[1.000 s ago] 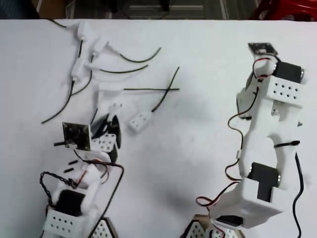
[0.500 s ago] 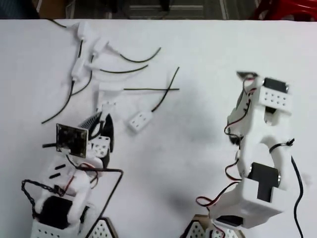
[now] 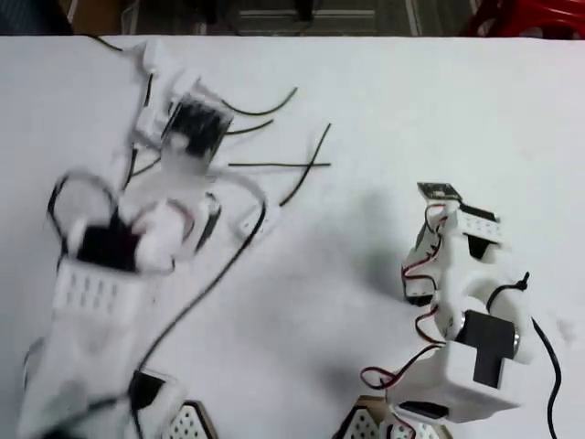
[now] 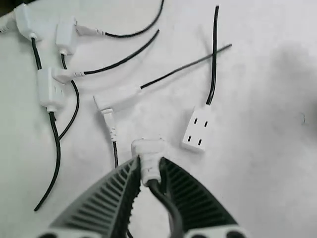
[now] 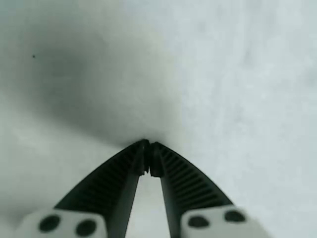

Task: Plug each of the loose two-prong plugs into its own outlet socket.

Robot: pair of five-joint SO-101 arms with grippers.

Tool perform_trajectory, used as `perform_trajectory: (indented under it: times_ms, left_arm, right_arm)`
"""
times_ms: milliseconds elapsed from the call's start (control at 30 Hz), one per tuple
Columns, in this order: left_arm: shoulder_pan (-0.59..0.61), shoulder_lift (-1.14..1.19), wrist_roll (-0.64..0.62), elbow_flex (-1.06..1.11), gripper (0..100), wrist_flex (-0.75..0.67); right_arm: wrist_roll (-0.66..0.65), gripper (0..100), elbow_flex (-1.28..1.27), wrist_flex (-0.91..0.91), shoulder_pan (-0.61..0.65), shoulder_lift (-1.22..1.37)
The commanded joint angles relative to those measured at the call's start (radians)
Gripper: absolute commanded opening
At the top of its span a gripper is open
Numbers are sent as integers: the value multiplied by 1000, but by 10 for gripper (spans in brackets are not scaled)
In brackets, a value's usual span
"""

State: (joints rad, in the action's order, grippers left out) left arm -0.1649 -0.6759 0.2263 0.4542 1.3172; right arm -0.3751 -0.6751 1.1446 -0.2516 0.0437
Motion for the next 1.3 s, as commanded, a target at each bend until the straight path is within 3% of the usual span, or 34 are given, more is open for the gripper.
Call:
perform_trajectory:
  times_ms: [0, 133, 333, 967, 1133, 1267]
  left_arm:
    - [-12, 363, 81, -439, 23, 195]
    - [-51, 591, 176, -709, 23, 344]
    - [-64, 840, 176, -1003, 23, 439]
    - [-136, 1171, 176, -1028, 23, 434]
    - [-108, 1225, 54, -1026, 23, 439]
    - [-105, 1242, 58, -1028, 23, 437]
  right_arm:
    - [2, 19, -8, -25, 1, -10]
    - [2, 19, -9, -25, -1, -8]
    - [2, 19, -18, -30, -1, -8]
    - [-6, 19, -18, -33, -1, -8]
    - [-6, 19, -18, -44, 2, -8]
    - [-6, 19, -18, -44, 4, -8]
